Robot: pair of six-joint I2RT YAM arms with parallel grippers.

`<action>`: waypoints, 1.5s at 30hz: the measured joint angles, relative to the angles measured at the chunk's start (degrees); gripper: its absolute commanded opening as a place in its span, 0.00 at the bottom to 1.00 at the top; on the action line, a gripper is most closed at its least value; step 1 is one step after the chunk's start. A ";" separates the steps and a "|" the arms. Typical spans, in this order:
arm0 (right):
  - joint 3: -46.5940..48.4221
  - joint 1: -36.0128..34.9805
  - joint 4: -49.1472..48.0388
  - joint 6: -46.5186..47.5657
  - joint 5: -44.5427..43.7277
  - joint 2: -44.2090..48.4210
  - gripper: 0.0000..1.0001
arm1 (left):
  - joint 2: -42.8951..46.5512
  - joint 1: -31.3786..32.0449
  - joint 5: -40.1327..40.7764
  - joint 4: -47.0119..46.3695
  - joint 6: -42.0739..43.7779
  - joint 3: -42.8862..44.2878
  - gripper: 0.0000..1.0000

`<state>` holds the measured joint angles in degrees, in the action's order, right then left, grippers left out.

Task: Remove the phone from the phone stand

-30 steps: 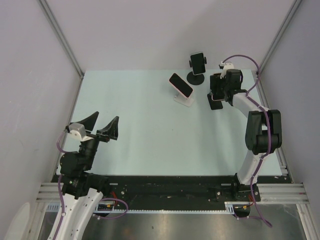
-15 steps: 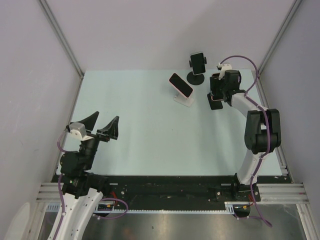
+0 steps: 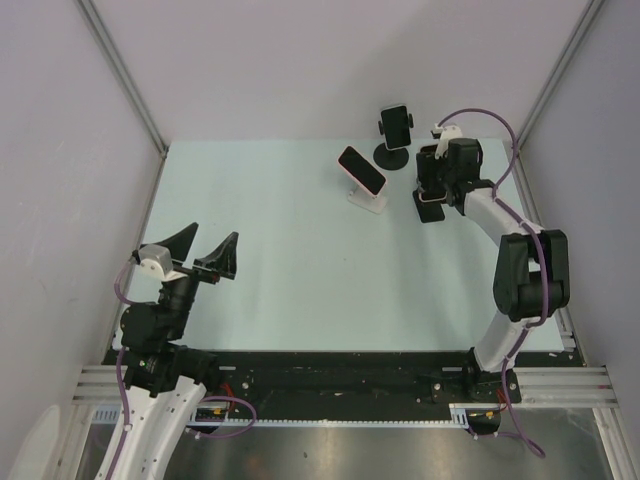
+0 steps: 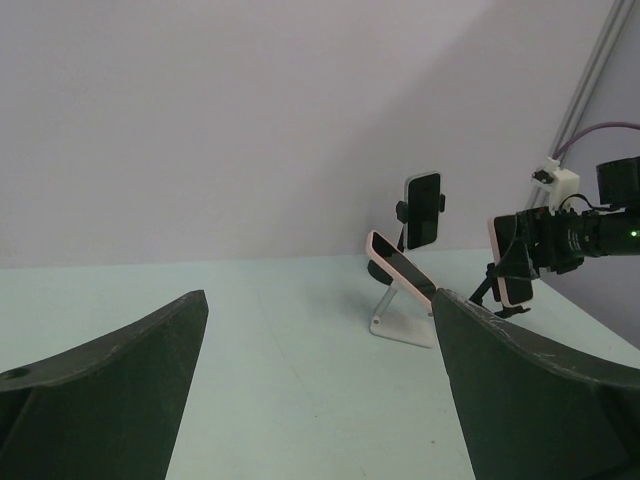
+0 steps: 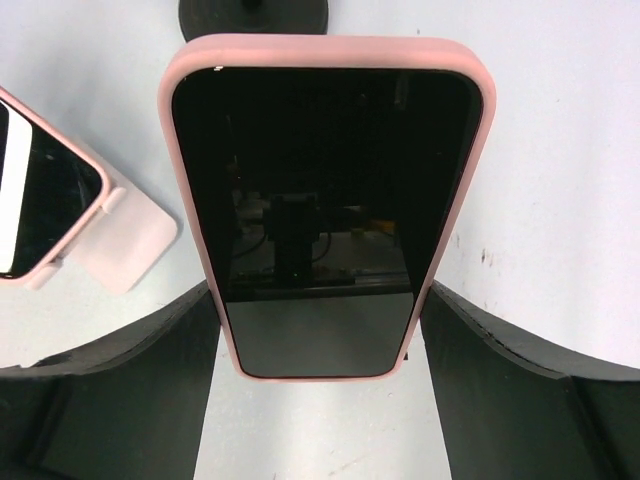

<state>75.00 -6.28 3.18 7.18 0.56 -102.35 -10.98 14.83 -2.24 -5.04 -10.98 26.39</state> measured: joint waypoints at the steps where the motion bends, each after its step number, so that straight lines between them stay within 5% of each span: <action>1: -0.02 -0.04 0.09 -0.04 0.02 0.55 0.43 | 0.00 0.00 0.00 0.00 0.00 0.00 1.00; 21: -7.67 -14.67 6.47 -11.02 0.13 22.49 0.41 | -2.32 -0.02 -1.42 -0.07 -0.72 0.11 1.00; 32: -16.63 -21.44 7.37 -27.28 0.28 32.76 0.41 | -18.62 1.31 -10.25 -0.76 -9.99 3.37 1.00; 40: -18.88 -26.01 7.32 -36.44 -2.62 35.65 0.39 | -30.86 20.59 -5.79 -2.60 -11.32 6.25 1.00; 45: -21.11 -28.06 6.82 -41.29 -3.17 36.59 0.38 | -38.58 27.06 -2.34 -8.17 -11.45 8.11 1.00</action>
<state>53.89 -34.35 10.00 -34.11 -2.61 -65.76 -49.56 41.89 -4.58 -13.21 -22.44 34.50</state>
